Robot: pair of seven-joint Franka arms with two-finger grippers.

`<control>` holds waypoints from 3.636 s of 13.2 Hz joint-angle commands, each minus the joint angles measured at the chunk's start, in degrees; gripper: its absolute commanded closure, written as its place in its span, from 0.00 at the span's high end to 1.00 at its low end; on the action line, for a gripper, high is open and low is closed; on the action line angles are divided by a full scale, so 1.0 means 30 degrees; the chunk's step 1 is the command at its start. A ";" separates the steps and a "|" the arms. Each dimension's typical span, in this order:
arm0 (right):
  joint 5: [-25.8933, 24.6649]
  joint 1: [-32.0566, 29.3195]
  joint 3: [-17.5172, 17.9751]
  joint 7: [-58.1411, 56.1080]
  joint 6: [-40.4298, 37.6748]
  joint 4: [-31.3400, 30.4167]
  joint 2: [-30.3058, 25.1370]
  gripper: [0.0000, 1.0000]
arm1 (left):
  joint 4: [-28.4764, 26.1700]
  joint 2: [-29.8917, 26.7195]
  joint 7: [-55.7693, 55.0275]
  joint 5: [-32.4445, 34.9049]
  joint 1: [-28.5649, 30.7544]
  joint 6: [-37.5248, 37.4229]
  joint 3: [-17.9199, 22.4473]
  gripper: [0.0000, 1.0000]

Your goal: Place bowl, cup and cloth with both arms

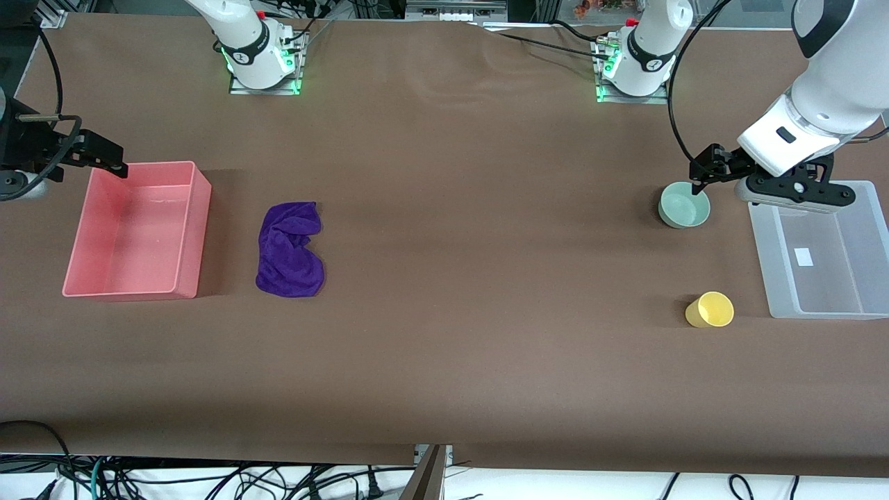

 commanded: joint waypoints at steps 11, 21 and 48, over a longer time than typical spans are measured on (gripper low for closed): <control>0.0119 0.0051 -0.0032 -0.0004 -0.0042 0.0443 0.0125 1.00 | -0.0183 -0.0379 -0.0168 -0.0346 -0.0136 -0.1011 -0.0065 1.00; 0.0120 0.1309 0.0142 -0.0120 0.7908 -0.7102 0.0242 1.00 | -0.1698 0.3401 0.2468 0.2670 0.3582 0.0034 0.0140 1.00; 0.0207 0.2395 0.1403 -0.0150 1.7985 -1.3363 0.4318 0.00 | -0.9076 0.3226 1.5037 0.3580 0.6426 0.9641 -0.0153 0.00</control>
